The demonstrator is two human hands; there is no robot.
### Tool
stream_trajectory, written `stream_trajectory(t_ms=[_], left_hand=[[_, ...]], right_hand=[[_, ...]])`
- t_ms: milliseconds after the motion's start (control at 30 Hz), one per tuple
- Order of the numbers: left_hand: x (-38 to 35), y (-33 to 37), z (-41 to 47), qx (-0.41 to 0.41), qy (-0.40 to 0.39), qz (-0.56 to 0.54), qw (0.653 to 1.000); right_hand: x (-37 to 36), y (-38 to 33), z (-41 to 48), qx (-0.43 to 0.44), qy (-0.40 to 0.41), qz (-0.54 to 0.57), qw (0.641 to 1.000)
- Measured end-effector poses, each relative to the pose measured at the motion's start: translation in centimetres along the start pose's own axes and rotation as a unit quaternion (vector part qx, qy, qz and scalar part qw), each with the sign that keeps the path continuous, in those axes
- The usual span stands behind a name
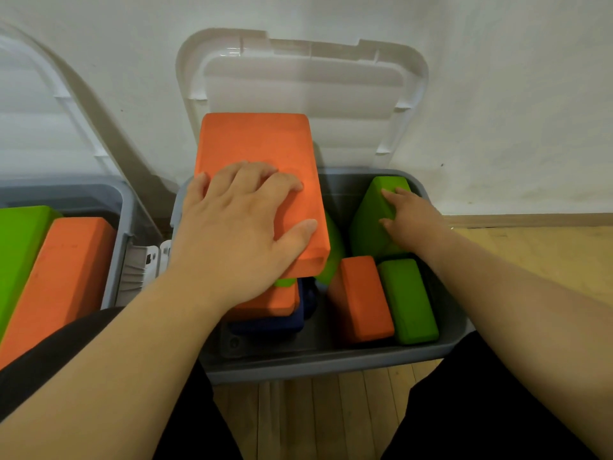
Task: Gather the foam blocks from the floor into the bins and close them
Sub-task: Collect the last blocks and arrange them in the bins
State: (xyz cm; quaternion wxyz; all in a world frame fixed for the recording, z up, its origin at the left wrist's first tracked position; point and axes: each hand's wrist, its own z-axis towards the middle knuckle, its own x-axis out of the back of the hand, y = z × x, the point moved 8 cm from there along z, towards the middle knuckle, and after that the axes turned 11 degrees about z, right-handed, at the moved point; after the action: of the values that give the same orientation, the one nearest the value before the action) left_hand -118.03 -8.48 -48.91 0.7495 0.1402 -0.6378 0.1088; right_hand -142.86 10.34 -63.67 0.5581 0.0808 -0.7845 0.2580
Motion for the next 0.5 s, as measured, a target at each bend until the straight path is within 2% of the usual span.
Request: stream_trajectory(t_ms=[133, 333, 500], left_hand=[[0.0, 0.0, -0.2, -0.003, 0.001, -0.002, 1.0], [-0.3, 0.1, -0.1, -0.004, -0.01, -0.005, 1.0], [0.0, -0.4, -0.2, 0.002, -0.003, -0.015, 1.0]], right_hand=[[-0.5, -0.3, 0.0, -0.007, -0.011, -0.012, 1.0], [-3.6, 0.2, -1.4, -0.022, 0.039, 0.017, 0.999], [-4.4, -0.4, -1.7, -0.026, -0.002, 0.039, 0.999]])
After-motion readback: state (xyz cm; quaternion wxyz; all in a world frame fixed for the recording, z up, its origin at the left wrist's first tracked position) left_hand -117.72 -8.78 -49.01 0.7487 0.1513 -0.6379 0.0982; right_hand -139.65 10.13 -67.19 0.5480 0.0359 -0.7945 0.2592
